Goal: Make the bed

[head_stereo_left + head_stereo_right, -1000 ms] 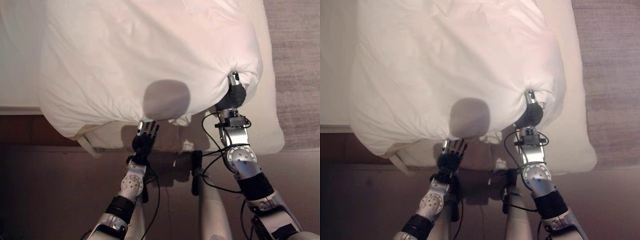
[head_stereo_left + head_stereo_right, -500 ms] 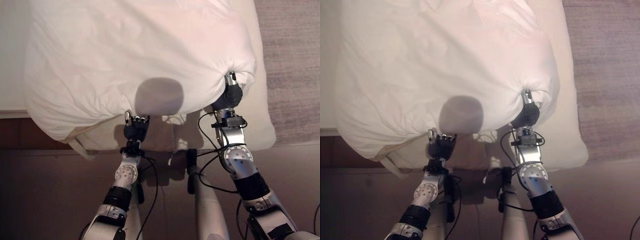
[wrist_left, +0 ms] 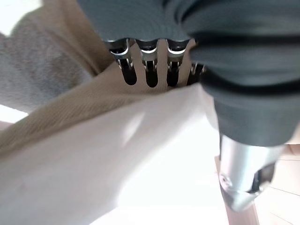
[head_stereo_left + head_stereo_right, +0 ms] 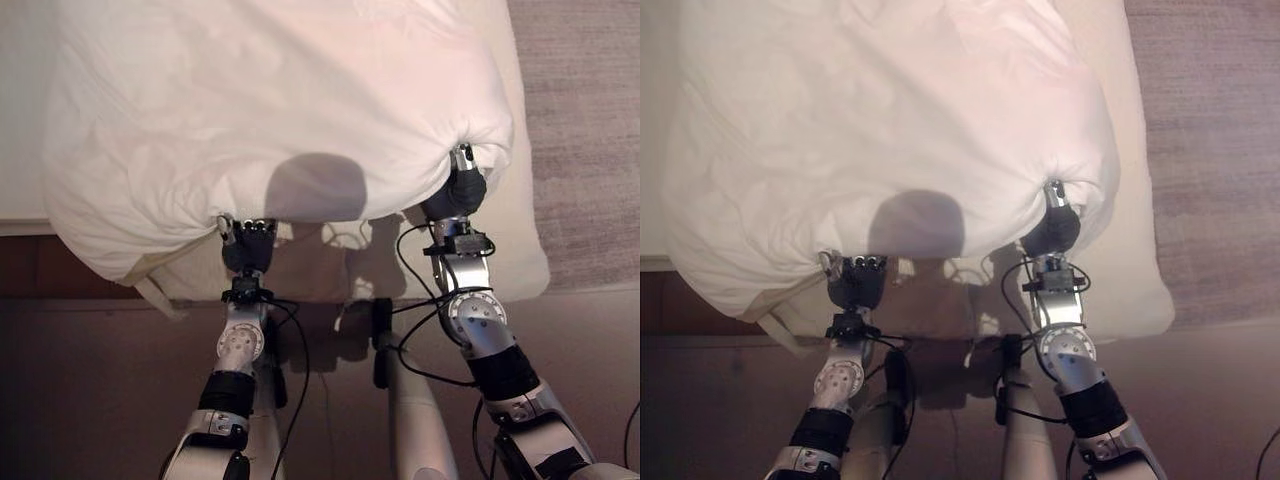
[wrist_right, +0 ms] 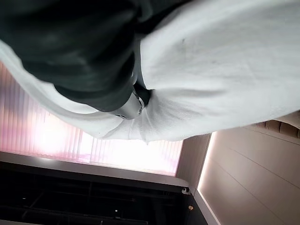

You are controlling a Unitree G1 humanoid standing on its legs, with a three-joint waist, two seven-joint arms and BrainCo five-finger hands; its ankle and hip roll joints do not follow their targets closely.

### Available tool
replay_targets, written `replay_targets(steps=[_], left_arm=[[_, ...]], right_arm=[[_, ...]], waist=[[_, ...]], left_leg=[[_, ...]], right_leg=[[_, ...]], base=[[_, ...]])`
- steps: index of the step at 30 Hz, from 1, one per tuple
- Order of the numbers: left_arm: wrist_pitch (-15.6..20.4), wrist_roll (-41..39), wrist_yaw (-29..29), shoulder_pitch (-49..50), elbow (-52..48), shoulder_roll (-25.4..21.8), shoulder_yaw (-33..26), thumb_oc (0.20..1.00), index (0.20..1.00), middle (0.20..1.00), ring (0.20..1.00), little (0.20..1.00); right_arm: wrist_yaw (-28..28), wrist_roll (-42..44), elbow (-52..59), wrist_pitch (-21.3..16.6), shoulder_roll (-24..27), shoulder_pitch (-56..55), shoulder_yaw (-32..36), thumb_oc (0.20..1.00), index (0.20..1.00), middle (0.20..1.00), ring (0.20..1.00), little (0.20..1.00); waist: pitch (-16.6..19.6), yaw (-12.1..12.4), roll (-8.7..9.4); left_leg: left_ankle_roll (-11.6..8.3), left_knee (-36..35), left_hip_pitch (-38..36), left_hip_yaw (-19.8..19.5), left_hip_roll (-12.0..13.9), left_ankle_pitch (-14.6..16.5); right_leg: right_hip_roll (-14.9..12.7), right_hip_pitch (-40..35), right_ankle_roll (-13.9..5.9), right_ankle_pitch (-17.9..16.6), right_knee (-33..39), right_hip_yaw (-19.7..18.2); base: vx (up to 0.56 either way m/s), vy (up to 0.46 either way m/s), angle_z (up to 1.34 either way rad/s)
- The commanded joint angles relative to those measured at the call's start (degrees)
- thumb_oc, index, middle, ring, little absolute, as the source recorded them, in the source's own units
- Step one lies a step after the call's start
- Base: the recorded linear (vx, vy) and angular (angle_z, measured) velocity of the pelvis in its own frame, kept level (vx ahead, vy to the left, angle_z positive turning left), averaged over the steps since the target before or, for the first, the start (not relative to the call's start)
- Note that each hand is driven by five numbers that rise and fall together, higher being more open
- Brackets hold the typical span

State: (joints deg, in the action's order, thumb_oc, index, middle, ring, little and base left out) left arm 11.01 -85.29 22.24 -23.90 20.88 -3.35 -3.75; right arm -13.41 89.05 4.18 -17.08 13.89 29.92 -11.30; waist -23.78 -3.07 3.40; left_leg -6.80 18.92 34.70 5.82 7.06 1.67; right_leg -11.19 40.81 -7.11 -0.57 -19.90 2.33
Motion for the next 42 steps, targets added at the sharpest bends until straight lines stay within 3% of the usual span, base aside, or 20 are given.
replay_targets(steps=[1, 6, 19, 24, 26, 35, 36, 37, 38, 42], left_arm=[[4.8, -0.8, 0.1, -0.6, -4.1, -2.9, -3.2, 1.0, 1.0, 1.0, 1.0, 1.0], [7.8, 0.7, -5.5, -2.7, -2.9, -5.9, -4.1, 1.0, 1.0, 1.0, 1.0, 1.0], [10.7, 5.0, -17.8, -9.1, 5.3, -11.3, -3.2, 1.0, 1.0, 1.0, 1.0, 1.0], [12.0, 8.3, -26.4, -12.1, 8.9, -12.5, -2.8, 1.0, 1.0, 1.0, 1.0, 1.0], [12.4, 9.8, -32.3, -14.6, 11.6, -13.2, -2.7, 1.0, 1.0, 1.0, 1.0, 1.0], [14.3, 11.4, -40.4, -18.5, 17.0, -15.5, -6.1, 1.0, 1.0, 1.0, 1.0, 1.0], [14.8, 12.0, -41.5, -18.8, 17.7, -16.1, -6.7, 0.746, 0.746, 0.746, 0.746, 0.746], [15.4, 12.2, -42.5, -19.0, 18.4, -16.2, -7.6, 0.391, 0.391, 0.391, 0.391, 0.391], [15.6, 12.3, -42.9, -19.3, 18.8, -16.3, -8.0, 0.2, 0.2, 0.2, 0.2, 0.2], [17.2, 13.6, -44.4, -18.2, 19.6, -17.0, -10.9, 0.2, 0.2, 0.2, 0.2, 0.2]], right_arm=[[-5.5, -2.7, 6.3, 0.0, -1.4, -0.7, 4.3, 0.2, 0.2, 0.2, 0.2, 0.2], [-4.9, -2.9, 6.0, 0.5, -0.9, -0.8, 3.7, 0.2, 0.2, 0.2, 0.2, 0.2], [-3.1, -1.8, 4.8, 1.1, 0.3, -1.2, 0.7, 0.2, 0.2, 0.2, 0.2, 0.2], [-1.2, -1.8, 5.1, 1.1, 0.8, -1.6, 0.0, 0.2, 0.2, 0.2, 0.2, 0.2], [0.7, -2.1, 5.0, 0.8, 1.2, -1.7, -0.4, 0.2, 0.2, 0.2, 0.2, 0.2], [3.4, -2.4, 5.7, -0.2, 0.8, -3.5, -0.4, 0.2, 0.2, 0.2, 0.2, 0.2], [3.6, -2.4, 5.7, -0.4, 0.8, -3.8, -0.3, 0.2, 0.2, 0.2, 0.2, 0.2], [3.6, -2.4, 5.9, -0.4, 0.8, -4.2, -0.2, 0.2, 0.2, 0.2, 0.2, 0.2], [3.7, -2.4, 5.9, -0.6, 0.8, -4.3, -0.2, 0.2, 0.2, 0.2, 0.2, 0.2], [4.2, -2.6, 6.1, -1.3, 1.1, -5.6, 0.2, 0.2, 0.2, 0.2, 0.2, 0.2]], waist=[[5.9, 0.4, -0.62], [5.8, 0.2, -1.18], [5.7, -1.1, -2.1], [5.3, -1.5, -2.51], [5.0, -1.7, -2.91], [4.7, -2.0, -3.46], [4.8, -2.0, -3.53], [4.8, -2.1, -3.45], [4.8, -2.2, -3.49], [4.9, -2.1, -3.65]], left_leg=[[3.59, -0.6, 1.7, 0.3, -3.2, -0.2], [3.45, 0.0, 1.5, 0.4, -3.0, 0.3], [3.35, 1.0, 2.0, 1.5, -2.8, 0.2], [3.26, 1.5, 1.9, 1.7, -2.6, 0.3], [3.22, 1.5, 1.8, 1.9, -2.6, 0.3], [3.06, 1.4, 1.8, 2.2, -2.5, 0.0], [3.09, 1.3, 1.7, 2.2, -2.4, 0.0], [3.01, 1.4, 1.7, 2.2, -2.4, 0.0], [2.96, 1.4, 1.7, 2.3, -2.3, 0.0], [2.79, 1.1, 1.0, 2.3, -2.2, -0.1]], right_leg=[[3.6, -1.2, 0.2, 0.8, -1.6, 1.1], [3.5, -1.3, 0.11, 1.2, -2.0, 1.1], [3.3, -0.8, 0.08, 0.8, -2.5, 0.3], [3.2, -0.9, 0.04, 0.8, -2.8, 0.0], [3.0, -0.9, 0.01, 0.7, -3.0, 0.1], [3.0, -1.0, 0.03, 0.7, -2.7, -0.2], [3.0, -1.0, 0.02, 0.7, -2.7, -0.2], [3.0, -1.1, 0.05, 0.7, -2.7, -0.2], [3.0, -1.1, 0.08, 0.8, -2.7, -0.2], [3.2, -1.3, 0.1, 1.0, -2.9, -0.3]], base=[[0.0, 0.0, 0.0], [0.0, 0.0, 0.0], [0.0, 0.0, 0.0], [0.0, 0.0, 0.0], [0.0, 0.0, 0.0], [0.0, 0.0, 0.0], [0.0, 0.0, 0.0], [0.0, 0.0, 0.0], [0.0, 0.0, 0.0], [0.0, 0.0, 0.0]])
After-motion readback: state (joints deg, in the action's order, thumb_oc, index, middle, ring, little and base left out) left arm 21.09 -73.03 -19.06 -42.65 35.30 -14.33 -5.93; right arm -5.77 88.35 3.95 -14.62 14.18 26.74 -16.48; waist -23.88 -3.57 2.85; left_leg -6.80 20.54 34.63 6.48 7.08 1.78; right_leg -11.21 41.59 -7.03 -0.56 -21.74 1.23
